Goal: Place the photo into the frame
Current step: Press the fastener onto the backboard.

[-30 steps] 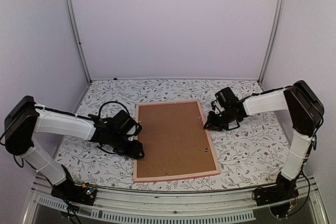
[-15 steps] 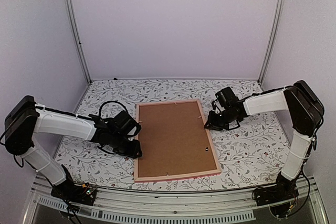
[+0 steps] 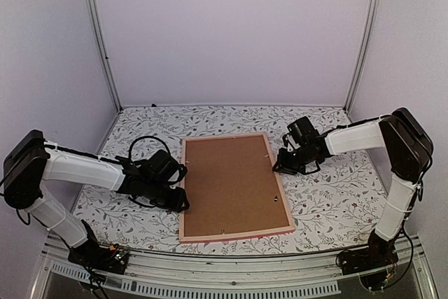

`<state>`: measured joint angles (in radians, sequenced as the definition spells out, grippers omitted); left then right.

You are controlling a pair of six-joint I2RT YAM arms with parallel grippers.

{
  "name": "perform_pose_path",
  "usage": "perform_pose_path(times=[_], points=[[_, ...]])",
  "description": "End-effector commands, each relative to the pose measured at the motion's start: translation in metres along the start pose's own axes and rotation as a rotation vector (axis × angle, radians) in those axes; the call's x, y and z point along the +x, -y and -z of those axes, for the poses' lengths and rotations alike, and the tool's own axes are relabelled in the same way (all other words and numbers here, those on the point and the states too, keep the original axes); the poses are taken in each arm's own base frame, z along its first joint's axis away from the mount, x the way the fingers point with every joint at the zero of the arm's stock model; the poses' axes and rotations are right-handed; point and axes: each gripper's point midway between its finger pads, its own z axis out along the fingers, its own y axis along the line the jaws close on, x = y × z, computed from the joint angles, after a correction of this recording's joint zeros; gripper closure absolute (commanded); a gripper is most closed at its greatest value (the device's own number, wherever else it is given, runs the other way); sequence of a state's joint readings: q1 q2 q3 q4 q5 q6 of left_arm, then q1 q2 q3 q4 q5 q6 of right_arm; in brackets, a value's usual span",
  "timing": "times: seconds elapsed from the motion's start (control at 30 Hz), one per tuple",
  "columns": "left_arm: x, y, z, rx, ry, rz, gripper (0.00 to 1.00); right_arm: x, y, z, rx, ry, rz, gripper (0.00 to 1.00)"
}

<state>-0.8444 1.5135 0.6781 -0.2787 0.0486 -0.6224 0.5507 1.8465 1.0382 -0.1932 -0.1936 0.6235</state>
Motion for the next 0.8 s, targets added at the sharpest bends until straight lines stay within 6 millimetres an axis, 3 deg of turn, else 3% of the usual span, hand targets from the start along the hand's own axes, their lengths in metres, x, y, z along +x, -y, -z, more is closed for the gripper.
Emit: perform_pose_path(times=[0.0,0.1,0.2,0.43,0.53,0.77], points=[[0.021,-0.015,-0.009,-0.052,-0.051,-0.091,0.82,-0.003,0.0,0.009,0.006,0.039,-0.014,0.88],[0.016,-0.028,-0.006,-0.142,-0.041,-0.112,0.81,-0.003,0.0,0.012,0.0,0.051,-0.022,0.9],[0.005,-0.03,-0.002,-0.178,-0.019,-0.123,0.73,-0.002,0.003,0.014,0.007,0.065,-0.039,0.91],[-0.029,0.005,-0.003,-0.05,0.039,-0.103,0.4,0.006,0.012,0.019,-0.009,0.109,-0.117,0.96],[-0.039,0.012,-0.001,-0.017,0.052,-0.094,0.3,0.013,0.015,0.021,-0.015,0.13,-0.155,0.96],[-0.03,0.003,0.002,-0.038,-0.001,-0.091,0.27,0.014,0.016,0.029,-0.03,0.173,-0.181,0.97]])
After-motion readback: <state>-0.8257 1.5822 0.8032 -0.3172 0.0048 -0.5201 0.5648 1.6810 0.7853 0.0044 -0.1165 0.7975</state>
